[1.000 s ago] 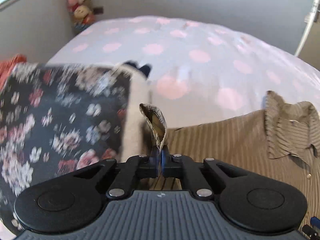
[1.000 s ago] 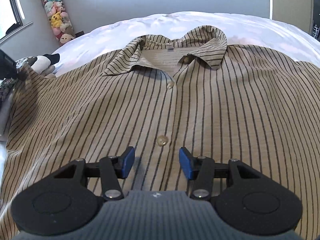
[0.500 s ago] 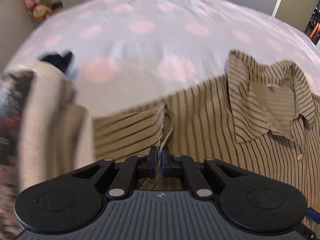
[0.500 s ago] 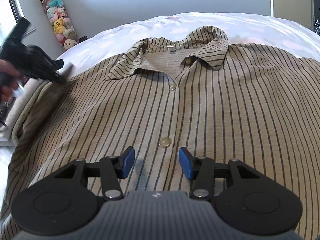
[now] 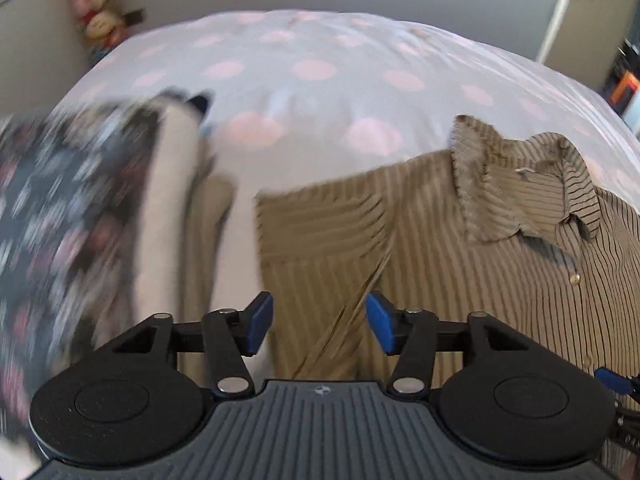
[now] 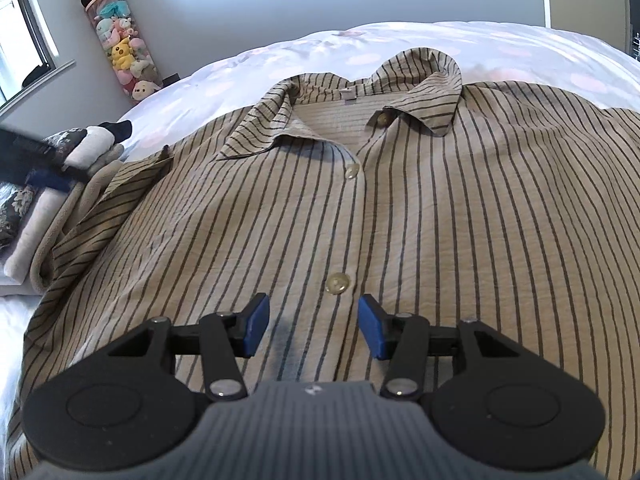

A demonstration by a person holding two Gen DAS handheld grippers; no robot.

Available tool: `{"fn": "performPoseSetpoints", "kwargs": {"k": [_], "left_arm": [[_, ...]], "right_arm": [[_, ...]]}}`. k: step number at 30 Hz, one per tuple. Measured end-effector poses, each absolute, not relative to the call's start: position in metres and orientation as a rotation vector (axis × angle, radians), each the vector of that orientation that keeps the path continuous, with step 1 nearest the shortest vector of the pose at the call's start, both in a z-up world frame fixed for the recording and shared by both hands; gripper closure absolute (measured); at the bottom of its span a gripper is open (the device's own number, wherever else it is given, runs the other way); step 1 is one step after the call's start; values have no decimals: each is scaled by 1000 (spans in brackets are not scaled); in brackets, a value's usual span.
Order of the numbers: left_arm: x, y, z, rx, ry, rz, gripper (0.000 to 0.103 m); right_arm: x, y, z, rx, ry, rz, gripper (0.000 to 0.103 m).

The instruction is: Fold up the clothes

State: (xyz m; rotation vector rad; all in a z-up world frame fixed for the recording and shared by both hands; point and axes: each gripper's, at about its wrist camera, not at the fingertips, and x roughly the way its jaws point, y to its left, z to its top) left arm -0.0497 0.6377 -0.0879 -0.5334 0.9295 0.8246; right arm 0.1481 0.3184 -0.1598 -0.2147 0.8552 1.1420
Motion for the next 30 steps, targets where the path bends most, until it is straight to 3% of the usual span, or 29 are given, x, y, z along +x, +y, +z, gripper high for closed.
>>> {"fn": "performPoseSetpoints", "kwargs": {"k": [7,9,14,24,30], "left_arm": [[-86,610,-130,-637,976,839,54],[-89,606,-135,-646,956,831,83],[-86,584,-117,-507,856,803,94],[-52,553,-137,-433,930,655,92],[-51,533,-145,-466,952,606,70]], "right_arm": [[146,316,-157,-220,839,1140,50],[146,317,-159,-224,841,1143,50],[147,318,-162,-227,852,1144,50],[147,316,-162,-213,868,1154,50],[147,317,-163,-214,872,1156,50]]}}
